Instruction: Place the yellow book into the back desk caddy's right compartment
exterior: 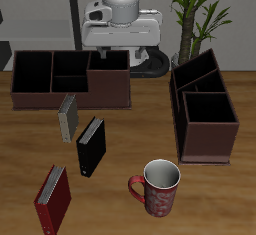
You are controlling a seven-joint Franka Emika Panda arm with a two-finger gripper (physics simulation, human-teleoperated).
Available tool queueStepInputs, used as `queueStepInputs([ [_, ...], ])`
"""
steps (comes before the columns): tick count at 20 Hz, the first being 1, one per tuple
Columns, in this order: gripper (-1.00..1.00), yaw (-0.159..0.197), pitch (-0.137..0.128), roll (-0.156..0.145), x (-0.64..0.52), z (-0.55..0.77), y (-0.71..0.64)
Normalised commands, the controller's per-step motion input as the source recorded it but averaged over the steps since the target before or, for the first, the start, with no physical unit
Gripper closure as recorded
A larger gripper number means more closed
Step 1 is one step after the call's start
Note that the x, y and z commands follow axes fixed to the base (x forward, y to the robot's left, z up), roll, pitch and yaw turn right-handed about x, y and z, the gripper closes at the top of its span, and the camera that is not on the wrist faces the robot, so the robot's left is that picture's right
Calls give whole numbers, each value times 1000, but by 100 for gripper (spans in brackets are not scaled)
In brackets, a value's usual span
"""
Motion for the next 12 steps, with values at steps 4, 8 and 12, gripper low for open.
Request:
queueStepInputs([
  [4, -100, -42, -3, 18, -55, -112, -528],
  [8, -100, 3, -16, 37, -105, -162, -461],
  [12, -100, -1, 26, 20, -42, -180, -385],
])
